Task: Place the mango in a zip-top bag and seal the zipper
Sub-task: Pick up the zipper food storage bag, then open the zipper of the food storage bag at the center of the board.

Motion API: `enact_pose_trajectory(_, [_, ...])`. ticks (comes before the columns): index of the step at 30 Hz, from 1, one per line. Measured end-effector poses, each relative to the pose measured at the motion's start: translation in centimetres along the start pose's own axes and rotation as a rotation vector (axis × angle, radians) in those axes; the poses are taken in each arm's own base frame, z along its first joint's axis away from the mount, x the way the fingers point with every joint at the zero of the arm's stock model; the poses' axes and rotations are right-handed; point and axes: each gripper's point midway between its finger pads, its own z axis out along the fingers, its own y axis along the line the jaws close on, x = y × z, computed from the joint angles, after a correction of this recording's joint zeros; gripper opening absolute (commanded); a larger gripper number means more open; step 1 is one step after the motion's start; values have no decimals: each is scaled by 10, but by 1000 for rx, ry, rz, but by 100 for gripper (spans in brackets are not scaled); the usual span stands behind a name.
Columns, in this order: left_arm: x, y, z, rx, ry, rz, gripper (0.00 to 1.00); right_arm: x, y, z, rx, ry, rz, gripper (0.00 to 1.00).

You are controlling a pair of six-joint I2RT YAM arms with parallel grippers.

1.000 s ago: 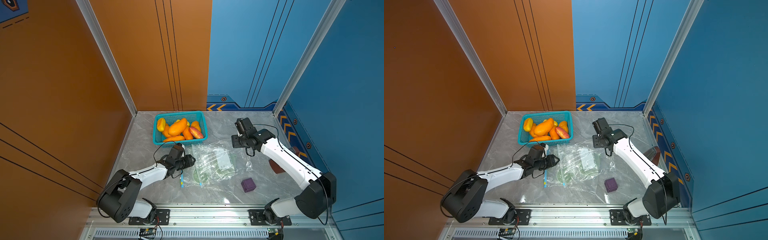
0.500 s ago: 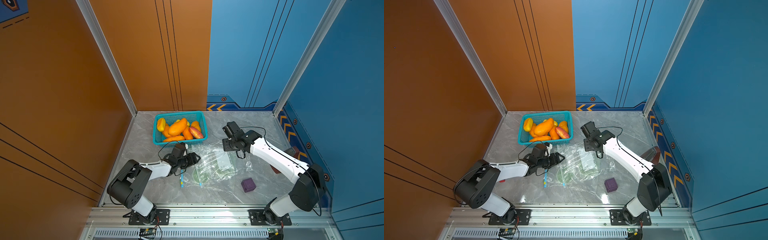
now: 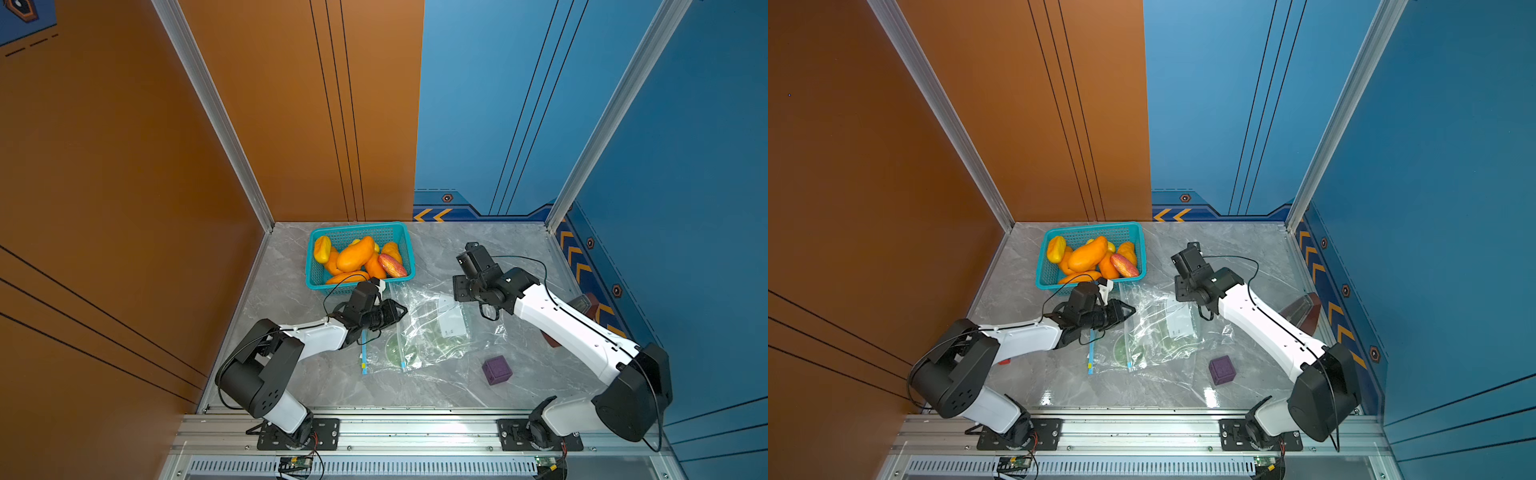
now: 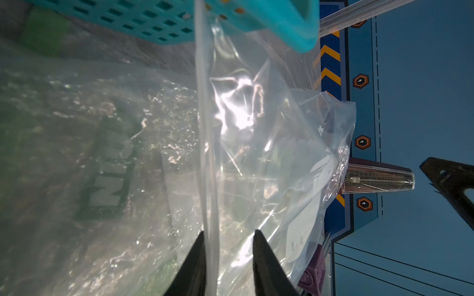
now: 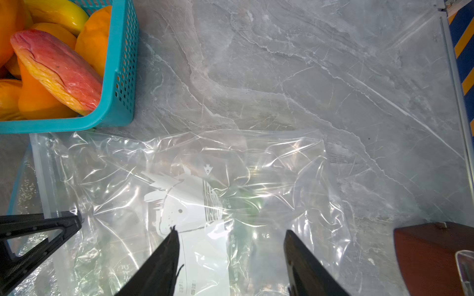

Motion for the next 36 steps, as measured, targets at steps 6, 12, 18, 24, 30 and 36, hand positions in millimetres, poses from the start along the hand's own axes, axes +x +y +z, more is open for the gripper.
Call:
enact_pose_trajectory(6, [-5, -15, -7, 31, -31, -60, 5, 19, 18, -20, -66, -49, -21, 65])
enact_pose_trajectory(12, [-12, -38, -11, 64, -77, -139, 2, 49, 52, -36, -140, -71, -90, 66])
enact_pose_trajectory(18, [-27, -72, -13, 120, -124, -190, 2, 62, 78, -50, -162, -95, -132, 69])
enact_pose_trajectory(24, [-30, -90, -10, 145, -138, -207, 0, 56, 102, -59, -145, -103, -152, 69])
enact_pose_trajectory(30, [-27, -85, -1, 126, -126, -216, 0, 56, 109, -52, -107, -80, -182, 70])
enact_pose_trajectory(36, [-27, -84, 0, 123, -127, -217, 0, 60, 114, -42, -75, -44, -224, 69])
